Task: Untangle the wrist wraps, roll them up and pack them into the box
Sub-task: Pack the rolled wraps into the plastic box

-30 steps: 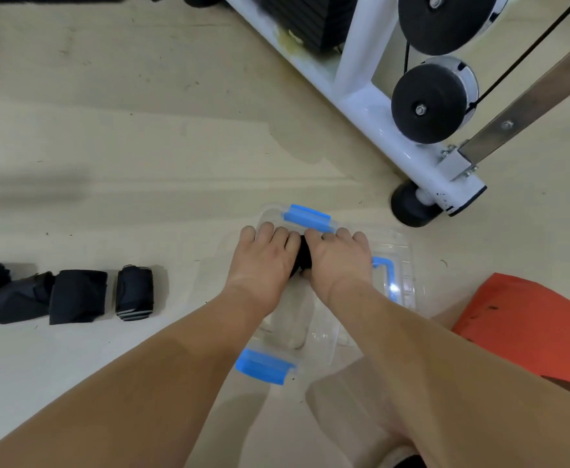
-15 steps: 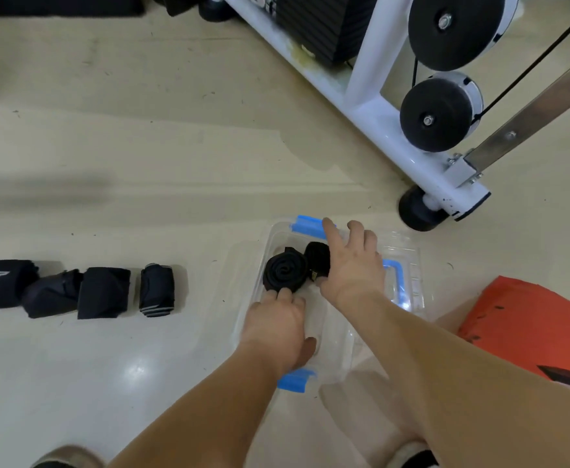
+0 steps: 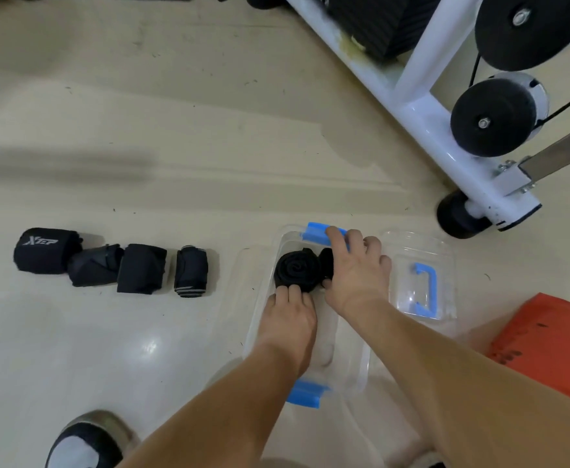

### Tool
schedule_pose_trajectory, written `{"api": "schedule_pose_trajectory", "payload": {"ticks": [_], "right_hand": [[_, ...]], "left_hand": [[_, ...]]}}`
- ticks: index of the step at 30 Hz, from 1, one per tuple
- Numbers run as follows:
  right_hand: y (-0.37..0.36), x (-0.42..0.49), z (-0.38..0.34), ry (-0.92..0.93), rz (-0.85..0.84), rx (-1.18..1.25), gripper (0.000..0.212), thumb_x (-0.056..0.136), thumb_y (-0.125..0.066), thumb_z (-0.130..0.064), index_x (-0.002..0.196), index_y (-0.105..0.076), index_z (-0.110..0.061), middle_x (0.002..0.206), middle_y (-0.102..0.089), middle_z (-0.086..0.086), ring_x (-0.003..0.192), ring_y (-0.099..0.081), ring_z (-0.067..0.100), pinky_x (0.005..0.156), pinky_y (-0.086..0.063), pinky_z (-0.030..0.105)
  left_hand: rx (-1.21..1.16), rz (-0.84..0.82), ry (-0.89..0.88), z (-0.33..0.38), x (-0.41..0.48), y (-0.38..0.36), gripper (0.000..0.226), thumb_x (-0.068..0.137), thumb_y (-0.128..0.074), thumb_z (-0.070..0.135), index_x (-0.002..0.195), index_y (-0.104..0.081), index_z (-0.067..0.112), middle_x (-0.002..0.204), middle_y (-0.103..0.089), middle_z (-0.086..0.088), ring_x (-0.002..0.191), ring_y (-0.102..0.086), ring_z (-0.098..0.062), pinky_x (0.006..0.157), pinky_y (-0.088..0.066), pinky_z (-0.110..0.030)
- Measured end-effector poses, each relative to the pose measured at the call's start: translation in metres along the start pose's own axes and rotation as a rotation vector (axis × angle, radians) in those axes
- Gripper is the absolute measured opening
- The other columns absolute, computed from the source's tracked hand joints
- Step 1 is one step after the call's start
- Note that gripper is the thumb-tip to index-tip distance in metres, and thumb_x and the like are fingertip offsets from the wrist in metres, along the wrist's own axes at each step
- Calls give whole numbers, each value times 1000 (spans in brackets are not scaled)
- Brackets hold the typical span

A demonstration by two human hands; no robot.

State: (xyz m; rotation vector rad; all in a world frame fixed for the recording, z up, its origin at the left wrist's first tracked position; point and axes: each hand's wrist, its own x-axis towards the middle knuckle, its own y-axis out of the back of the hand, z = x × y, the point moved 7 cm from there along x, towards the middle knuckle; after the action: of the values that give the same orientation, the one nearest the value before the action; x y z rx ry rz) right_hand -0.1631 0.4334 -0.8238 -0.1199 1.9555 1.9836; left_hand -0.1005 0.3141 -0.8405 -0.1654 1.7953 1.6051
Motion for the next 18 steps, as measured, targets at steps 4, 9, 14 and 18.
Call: {"api": "schedule_pose_trajectory", "payload": {"ticks": [4,9,14,18], "right_hand": [[2,0,0,18,17,13,91,85,-76,-27,151,-15,-38,144,-34,-3,131,-36,32,101,-38,40],[2,-2,2,58,15,25,94,85,-76,-30,155,-15,-37,149,-32,-3,136,-35,32,108,-37,42],[8,-3,1,73,-87,38,116,81,-80,-37,164,2,-34,157,-24,2,151,-22,33,125,-21,51],[28,-14,-10,133,-158,82,125,76,-74,-25,167,13,-30,168,-9,6,161,0,33,130,-1,59]], "left_hand": [[-30,15,16,1,9,-1,63,91,-65,37,140,-41,5,132,-41,-16,123,-42,-32,110,-41,-39],[-103,-60,61,-2,14,0,86,92,-58,58,152,-32,3,146,-27,-17,144,-28,-36,113,-40,-40],[-230,-176,74,0,11,5,76,97,-58,41,155,-30,1,153,-23,-18,150,-26,-34,112,-43,-39],[-500,-225,18,-10,4,35,19,100,-53,13,116,-60,4,120,-60,-15,113,-59,-30,89,-48,-32]]}}
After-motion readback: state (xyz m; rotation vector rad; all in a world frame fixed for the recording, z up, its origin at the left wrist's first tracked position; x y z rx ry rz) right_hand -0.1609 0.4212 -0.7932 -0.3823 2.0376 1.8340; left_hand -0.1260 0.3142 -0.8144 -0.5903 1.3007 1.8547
